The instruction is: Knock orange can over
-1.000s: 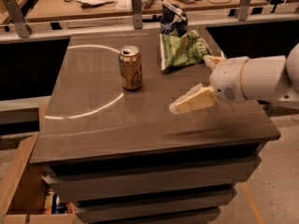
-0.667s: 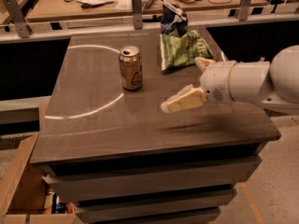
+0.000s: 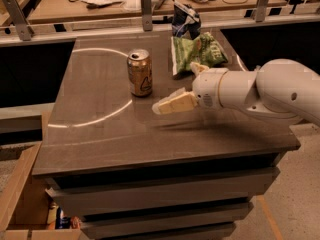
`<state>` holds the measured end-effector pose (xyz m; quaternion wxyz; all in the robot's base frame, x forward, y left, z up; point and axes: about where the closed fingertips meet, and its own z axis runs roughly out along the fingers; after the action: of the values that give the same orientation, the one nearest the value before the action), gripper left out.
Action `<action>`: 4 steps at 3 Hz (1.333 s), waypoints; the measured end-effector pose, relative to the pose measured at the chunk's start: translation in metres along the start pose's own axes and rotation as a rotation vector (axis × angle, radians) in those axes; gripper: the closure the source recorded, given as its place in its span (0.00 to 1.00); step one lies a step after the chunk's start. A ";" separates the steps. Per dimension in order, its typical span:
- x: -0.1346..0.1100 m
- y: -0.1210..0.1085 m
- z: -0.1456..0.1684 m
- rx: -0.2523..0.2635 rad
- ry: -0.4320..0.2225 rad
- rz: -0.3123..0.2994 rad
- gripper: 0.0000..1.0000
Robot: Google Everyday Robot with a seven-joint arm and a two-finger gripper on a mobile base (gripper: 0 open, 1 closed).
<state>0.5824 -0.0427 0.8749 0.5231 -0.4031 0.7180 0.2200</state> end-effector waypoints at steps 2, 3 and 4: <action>-0.013 -0.008 0.051 -0.021 -0.070 0.008 0.00; -0.024 -0.012 0.076 -0.032 -0.108 0.018 0.03; -0.031 -0.013 0.088 -0.040 -0.133 0.024 0.26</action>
Offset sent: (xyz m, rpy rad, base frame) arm 0.0625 0.0567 -0.0098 0.1047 -0.0336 0.0297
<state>0.6471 0.0258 0.8735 0.5587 -0.3892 0.6821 0.2667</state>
